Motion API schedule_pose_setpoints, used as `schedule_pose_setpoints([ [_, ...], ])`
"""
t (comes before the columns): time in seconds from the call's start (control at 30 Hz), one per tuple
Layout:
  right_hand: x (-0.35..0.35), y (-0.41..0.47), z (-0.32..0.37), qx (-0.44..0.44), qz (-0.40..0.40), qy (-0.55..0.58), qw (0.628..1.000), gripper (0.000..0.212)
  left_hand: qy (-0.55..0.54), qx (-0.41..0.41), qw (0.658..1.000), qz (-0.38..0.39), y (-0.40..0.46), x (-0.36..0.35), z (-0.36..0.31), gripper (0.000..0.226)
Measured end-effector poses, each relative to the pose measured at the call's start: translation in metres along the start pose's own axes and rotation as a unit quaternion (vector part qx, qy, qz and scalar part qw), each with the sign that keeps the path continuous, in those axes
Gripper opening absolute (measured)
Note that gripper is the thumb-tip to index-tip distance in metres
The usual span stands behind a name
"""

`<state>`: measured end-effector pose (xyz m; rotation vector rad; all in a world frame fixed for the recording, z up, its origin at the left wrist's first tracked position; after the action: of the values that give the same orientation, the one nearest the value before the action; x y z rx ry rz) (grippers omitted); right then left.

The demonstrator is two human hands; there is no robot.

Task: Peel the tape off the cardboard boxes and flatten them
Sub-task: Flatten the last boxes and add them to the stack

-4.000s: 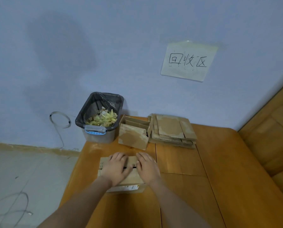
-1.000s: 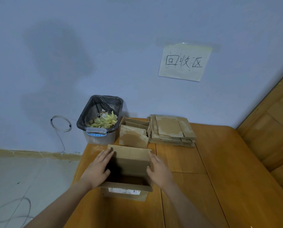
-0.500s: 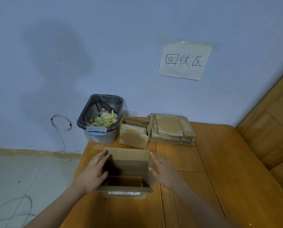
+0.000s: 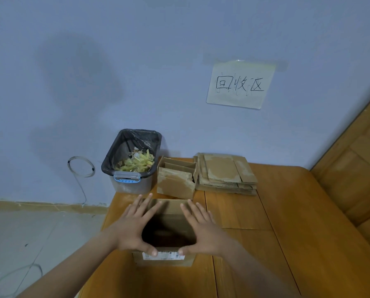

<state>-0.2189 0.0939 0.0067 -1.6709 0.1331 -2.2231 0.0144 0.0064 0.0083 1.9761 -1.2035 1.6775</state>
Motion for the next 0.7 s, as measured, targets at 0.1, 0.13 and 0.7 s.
schedule_pose_setpoints([
  [0.1,-0.004,0.016,0.005,0.012,0.034,-0.029,0.999,0.124,0.049,-0.01,0.996,0.077,0.016,0.005,-0.005,0.136],
  [0.13,-0.004,0.021,0.005,0.008,0.044,-0.031,0.999,0.125,0.064,-0.006,0.993,0.097,0.02,0.006,-0.005,0.136],
  [0.7,0.001,0.051,-0.008,0.011,-0.025,-0.11,0.994,0.091,0.132,-0.009,0.99,-0.046,0.032,0.002,0.004,0.099],
])
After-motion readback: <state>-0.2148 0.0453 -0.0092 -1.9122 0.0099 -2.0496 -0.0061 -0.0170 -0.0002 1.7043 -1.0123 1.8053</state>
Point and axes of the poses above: each hand's wrist, its own y-axis towards the middle knuckle, its own x-axis out of the back of the hand, z = x × y, the point moved 2 cm from there along y, towards the middle knuckle, and after that the axes turned 1 degree about z, right-handed, at the moved point
